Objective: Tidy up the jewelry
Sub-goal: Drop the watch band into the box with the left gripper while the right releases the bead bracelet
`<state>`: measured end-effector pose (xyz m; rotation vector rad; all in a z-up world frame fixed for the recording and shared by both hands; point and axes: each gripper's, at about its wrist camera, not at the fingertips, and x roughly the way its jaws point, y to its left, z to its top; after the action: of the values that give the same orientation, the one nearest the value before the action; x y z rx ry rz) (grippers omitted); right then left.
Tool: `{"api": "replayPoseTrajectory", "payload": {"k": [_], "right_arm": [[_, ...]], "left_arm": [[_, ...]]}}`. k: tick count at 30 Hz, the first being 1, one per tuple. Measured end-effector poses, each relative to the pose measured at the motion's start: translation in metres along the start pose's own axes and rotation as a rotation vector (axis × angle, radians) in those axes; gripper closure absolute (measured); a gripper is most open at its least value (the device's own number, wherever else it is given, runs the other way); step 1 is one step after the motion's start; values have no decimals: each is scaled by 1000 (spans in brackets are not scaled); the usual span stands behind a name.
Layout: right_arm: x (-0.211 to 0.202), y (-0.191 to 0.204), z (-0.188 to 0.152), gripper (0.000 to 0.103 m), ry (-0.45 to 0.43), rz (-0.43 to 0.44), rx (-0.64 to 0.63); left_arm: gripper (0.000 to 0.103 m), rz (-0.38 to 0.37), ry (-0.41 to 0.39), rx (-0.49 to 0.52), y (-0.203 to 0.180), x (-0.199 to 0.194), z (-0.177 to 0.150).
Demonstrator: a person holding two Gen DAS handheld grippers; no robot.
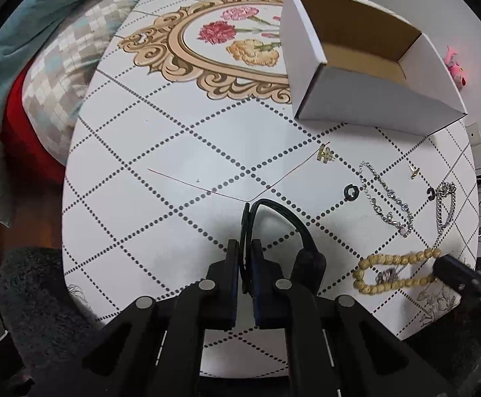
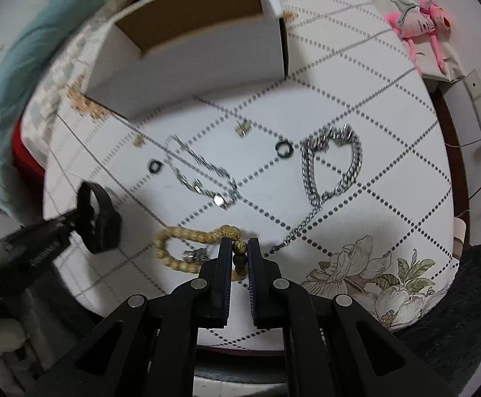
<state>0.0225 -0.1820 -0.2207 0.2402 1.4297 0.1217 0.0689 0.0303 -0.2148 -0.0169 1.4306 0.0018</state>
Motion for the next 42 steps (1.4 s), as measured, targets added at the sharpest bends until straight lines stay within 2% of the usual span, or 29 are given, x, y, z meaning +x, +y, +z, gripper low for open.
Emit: {"api": "replayPoseTrajectory", "payload": {"k": [5, 9, 17, 21, 26, 34, 36, 38, 42], "right_arm": [[-36, -8, 18, 94, -61, 40, -16], [-58, 5, 40, 94, -118, 49, -33], [-116, 36, 97, 94, -264, 79, -79], [-140, 47, 131, 94, -320, 84, -114], [-137, 52, 172, 94, -323, 70, -135], [-88, 42, 216, 94, -228, 82, -103], [-78, 40, 222, 94, -212, 84, -96], [-70, 40, 227, 94, -199, 87, -98], [-52, 40, 239, 93, -135, 87, -109]], "left_arm": [[99, -12, -48, 10, 1, -27, 5], [99, -35, -113, 18, -3, -58, 15], [99, -96, -253, 44, -26, -116, 69], [99, -106, -289, 63, -36, -128, 98], [99, -115, -277, 81, -45, -117, 129], [99, -146, -184, 77, -53, -80, 161], [96, -160, -157, 82, -56, -71, 167], [90, -141, -126, 79, -60, -64, 174], [88, -155, -106, 55, -58, -60, 181]]}}
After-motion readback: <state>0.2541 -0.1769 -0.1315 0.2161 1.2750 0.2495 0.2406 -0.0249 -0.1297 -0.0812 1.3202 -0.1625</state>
